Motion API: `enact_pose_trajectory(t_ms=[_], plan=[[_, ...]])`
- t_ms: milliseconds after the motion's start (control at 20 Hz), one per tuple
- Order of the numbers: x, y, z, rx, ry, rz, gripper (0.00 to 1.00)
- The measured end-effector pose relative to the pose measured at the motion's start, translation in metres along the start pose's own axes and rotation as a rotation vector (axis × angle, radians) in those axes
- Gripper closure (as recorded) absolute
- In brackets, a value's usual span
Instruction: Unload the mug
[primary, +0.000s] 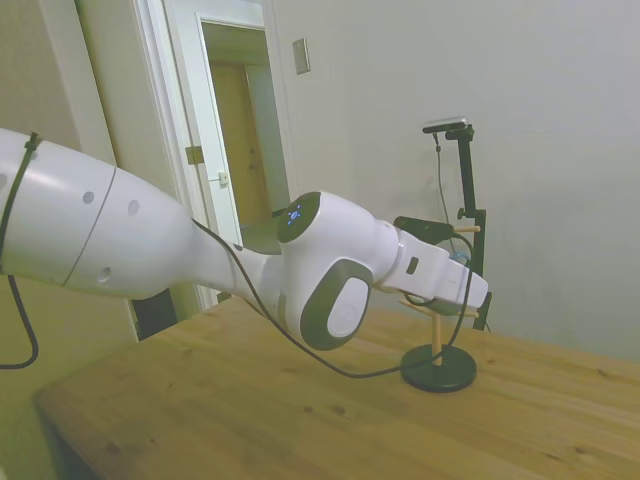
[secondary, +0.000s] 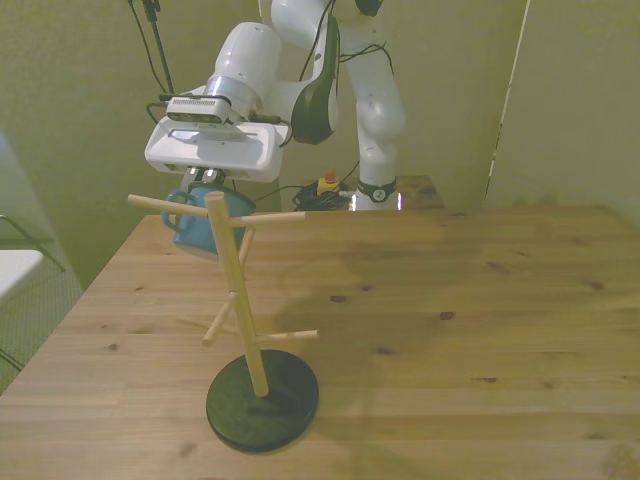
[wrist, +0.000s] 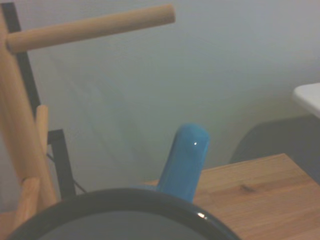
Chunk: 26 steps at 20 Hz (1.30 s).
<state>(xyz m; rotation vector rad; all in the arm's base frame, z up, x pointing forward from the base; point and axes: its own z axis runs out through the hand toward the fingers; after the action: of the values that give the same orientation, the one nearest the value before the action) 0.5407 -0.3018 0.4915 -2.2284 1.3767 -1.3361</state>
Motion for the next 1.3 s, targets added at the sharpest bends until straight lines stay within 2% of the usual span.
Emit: enact_pose_trajectory(t_ms=[350, 650, 900, 1150, 1300], plan=[[-0.027, -0.001, -0.022, -0.028, -0.100, -0.089, 1.00], [-0.062, -0.021, -0.032, -0.074, -0.187, -0.170, 1.00], [-0.103, -0.045, -0.028, -0.156, -0.291, -0.225, 1.00], [-0.154, -0.062, -0.015, -0.276, -0.390, -0.272, 1.00], [-0.177, -0.063, -0.006, -0.360, -0.442, -0.257, 1.00]])
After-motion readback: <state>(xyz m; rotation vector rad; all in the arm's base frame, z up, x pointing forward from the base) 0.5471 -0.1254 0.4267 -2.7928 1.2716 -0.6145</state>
